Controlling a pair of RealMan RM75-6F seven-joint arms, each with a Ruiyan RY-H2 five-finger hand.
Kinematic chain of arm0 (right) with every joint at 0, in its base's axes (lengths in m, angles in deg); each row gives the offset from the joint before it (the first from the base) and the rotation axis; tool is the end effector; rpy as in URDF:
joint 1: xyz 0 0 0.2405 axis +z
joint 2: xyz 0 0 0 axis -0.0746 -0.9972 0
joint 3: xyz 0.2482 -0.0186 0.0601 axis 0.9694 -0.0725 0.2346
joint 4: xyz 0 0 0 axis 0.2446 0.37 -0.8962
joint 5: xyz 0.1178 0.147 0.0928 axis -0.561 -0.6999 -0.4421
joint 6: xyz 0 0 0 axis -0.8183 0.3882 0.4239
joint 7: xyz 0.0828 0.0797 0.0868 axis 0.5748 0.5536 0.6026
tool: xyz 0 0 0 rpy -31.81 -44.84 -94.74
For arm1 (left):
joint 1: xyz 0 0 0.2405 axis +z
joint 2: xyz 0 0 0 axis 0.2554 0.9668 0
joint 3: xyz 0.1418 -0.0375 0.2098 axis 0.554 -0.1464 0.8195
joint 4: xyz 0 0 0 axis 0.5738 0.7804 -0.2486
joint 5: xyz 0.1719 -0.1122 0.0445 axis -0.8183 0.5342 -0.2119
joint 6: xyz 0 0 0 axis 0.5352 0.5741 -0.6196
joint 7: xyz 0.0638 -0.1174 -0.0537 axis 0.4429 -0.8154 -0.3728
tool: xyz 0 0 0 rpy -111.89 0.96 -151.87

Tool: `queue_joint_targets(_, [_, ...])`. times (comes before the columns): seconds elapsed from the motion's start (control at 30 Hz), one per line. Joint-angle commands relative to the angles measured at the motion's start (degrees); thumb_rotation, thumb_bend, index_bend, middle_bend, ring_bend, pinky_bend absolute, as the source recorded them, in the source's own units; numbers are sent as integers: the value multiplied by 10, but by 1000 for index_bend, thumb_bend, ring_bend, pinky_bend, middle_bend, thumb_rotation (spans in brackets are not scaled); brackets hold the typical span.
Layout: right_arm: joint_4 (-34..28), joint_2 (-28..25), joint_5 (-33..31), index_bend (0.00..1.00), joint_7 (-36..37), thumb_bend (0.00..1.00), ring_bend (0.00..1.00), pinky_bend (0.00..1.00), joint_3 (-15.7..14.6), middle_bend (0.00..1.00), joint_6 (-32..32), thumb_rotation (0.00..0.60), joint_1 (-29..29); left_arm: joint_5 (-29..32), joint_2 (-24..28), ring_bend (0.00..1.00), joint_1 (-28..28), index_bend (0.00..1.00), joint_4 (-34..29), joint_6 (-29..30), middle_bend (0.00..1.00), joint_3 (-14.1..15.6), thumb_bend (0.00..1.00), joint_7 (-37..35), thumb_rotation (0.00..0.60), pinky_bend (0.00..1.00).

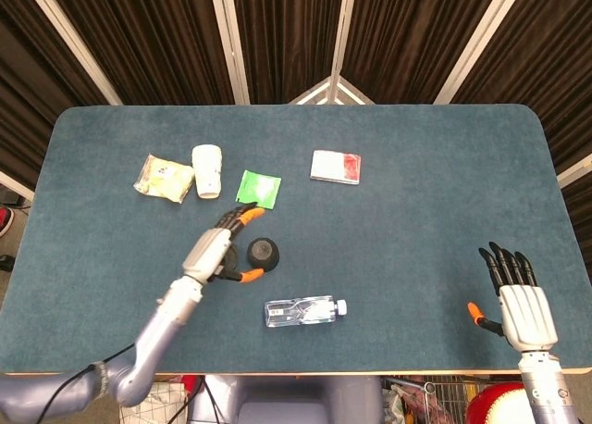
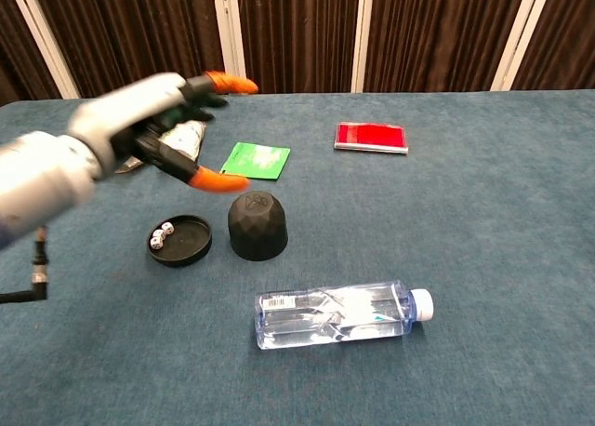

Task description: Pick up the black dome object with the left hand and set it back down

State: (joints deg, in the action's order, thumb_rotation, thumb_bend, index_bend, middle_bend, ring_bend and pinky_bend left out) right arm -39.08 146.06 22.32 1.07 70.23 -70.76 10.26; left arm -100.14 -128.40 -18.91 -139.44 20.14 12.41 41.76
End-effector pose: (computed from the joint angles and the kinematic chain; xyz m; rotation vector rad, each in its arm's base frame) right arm -0.2978 -0.1865 0.1238 1.4129 -0.9457 0.9421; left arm -0.1077 0.2945 -0.0134 -1.6007 -1.4209 -1.4996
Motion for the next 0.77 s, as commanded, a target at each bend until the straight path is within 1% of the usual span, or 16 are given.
queue_joint_targets(0.03, [3,0,0,68,2,288,68,36,1,24,-2,600,-1,-55,107,0,96,198,-110,136,37,57,273,164,600,0])
queue_joint_targets(0.1, [6,1,3,68,-2,289,68,36,1,24,-5,600,-1,-52,142,0,142,205,-136,198,89,82,275,251,600,0])
queue_joint_targets(0.17, [9,3,6,68,-6,289,68,35,1,24,-10,600,-2,-40,157,0,173,210,-147,238,106,92,276,287,600,0])
queue_joint_targets(0.23, [12,5,9,68,-13,289,68,31,3,24,-15,600,-2,-24,171,0,199,211,-152,265,112,100,279,296,600,0])
queue_joint_targets(0.33, [16,4,9,68,-18,289,68,25,6,24,-23,600,-4,-15,192,0,230,212,-137,291,122,113,284,278,600,0])
queue_joint_targets(0.43, [25,6,9,68,-26,289,68,20,11,24,-34,600,-6,-15,203,0,256,214,-106,305,120,122,294,234,600,0])
queue_joint_targets(0.5, [29,8,9,68,-28,289,68,17,13,24,-37,600,-7,-11,210,0,262,212,-103,302,122,123,303,209,600,0])
queue_joint_targets(0.53, [31,8,9,68,-27,288,68,15,13,24,-38,600,-7,-19,220,0,263,212,-103,300,124,124,303,194,600,0])
queue_joint_targets(0.63, [33,6,7,68,-27,289,68,13,14,24,-35,600,-7,-36,233,0,275,215,-98,309,130,130,304,180,600,0])
queue_joint_targets(0.77, [35,5,3,68,-24,289,68,13,16,24,-32,600,-5,-42,243,0,282,217,-100,304,133,129,304,159,600,0])
